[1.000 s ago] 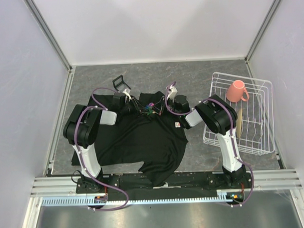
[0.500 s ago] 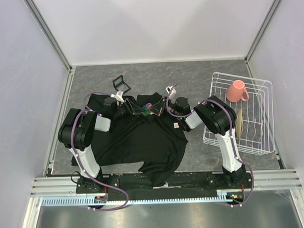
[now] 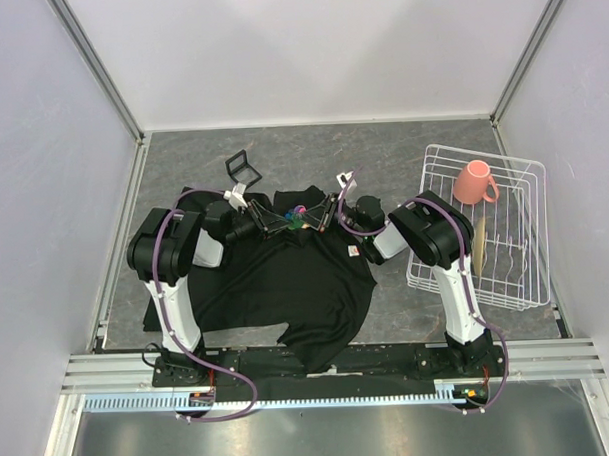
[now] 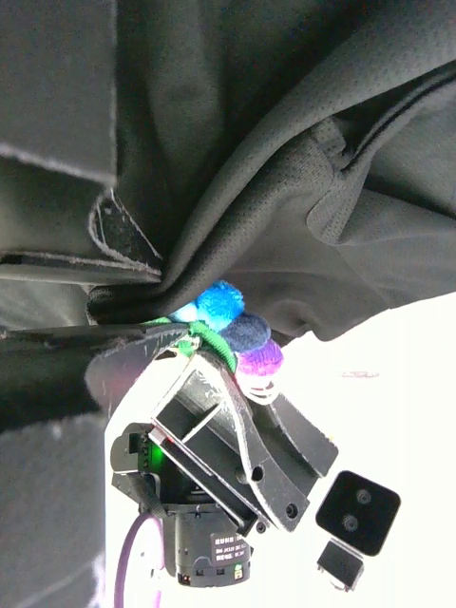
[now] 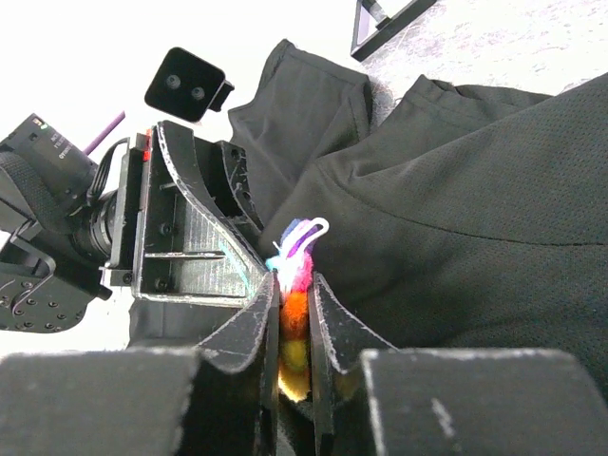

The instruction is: Remove the brooch from the garment

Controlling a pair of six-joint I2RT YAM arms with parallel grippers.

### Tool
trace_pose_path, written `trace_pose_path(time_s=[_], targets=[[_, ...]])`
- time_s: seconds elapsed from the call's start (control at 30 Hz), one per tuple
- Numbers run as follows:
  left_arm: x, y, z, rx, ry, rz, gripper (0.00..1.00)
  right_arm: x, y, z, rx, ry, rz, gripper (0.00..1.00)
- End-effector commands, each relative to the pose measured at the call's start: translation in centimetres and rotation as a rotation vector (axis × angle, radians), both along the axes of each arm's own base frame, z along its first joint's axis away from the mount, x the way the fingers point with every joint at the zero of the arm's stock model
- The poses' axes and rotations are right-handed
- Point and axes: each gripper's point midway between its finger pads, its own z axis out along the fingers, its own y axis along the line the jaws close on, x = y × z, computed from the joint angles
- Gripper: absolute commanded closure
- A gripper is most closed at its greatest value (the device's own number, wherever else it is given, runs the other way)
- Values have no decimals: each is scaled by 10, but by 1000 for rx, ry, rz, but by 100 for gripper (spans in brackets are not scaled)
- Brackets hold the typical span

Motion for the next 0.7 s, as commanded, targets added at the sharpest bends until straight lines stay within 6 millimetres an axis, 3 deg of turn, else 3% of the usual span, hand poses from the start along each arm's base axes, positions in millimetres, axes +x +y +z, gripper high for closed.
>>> trace_pose_path(time_s=[0.0, 0.13, 0.3, 0.47, 0.67], targets=[[2, -3, 21, -37, -94, -24, 78, -6, 2, 16, 46, -66, 30, 76], [1, -2, 20, -25, -97, -24, 88, -4, 1, 14, 14, -65, 24, 61], [2, -1, 20, -9, -106, -21, 93, -1, -2, 7, -57, -66, 10, 53], [2, -2, 18, 0, -101, -25, 93, 1, -2, -2, -100, -53, 8, 53], [2, -3, 17, 5, -95, -29, 93, 6, -2, 0, -100, -61, -5, 65]])
